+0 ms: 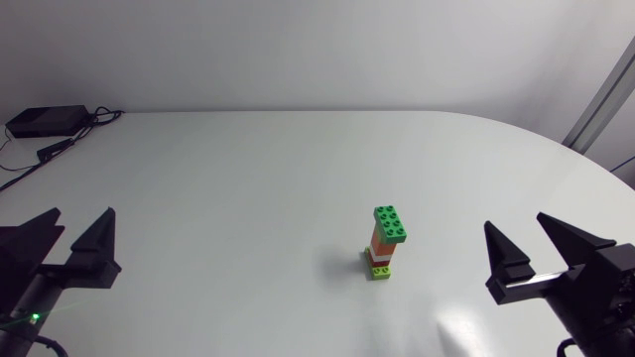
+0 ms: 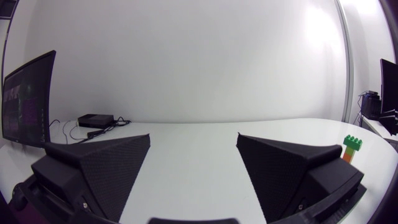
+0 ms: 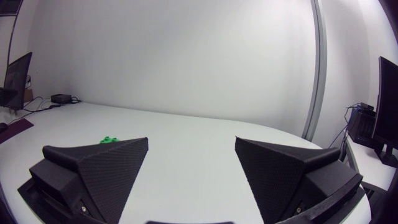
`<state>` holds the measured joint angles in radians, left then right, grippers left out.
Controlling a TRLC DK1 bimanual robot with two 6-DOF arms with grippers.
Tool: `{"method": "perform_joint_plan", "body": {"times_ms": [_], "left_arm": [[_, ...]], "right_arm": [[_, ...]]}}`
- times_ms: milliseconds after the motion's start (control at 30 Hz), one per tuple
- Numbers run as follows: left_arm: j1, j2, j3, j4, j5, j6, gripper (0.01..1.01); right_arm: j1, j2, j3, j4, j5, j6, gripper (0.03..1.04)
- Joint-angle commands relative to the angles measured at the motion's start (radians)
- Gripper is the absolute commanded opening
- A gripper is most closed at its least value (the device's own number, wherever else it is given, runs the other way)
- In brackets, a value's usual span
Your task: Separate the duplo bricks
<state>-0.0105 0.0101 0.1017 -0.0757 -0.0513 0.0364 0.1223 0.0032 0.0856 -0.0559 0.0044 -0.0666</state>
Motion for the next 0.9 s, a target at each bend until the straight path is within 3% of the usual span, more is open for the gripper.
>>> {"method": "perform_joint_plan", "body": {"times_ms": [0,300,500,700,867], "left_arm": [[0.004,0.034,0.076,-0.006,0.005,0.011,0.956],[-0.016,0.228,0.245,-0.058,0.005,-0.023,0.956],[-0.091,0.419,0.406,-0.205,0.005,-0.070,0.959],[-0.103,0.662,0.553,-0.331,0.022,-0.127,0.957],[-0.092,0.795,0.658,-0.407,0.134,-0.121,0.956]], "right_arm": [[0.020,0.012,0.078,-0.022,0.008,0.021,1.00],[0.045,0.222,0.272,-0.079,0.016,0.074,1.00],[0.076,0.448,0.414,-0.104,0.042,0.149,1.00],[0.203,0.629,0.537,-0.171,0.131,0.218,1.00],[0.250,0.744,0.641,-0.237,0.143,0.291,1.00]]}}
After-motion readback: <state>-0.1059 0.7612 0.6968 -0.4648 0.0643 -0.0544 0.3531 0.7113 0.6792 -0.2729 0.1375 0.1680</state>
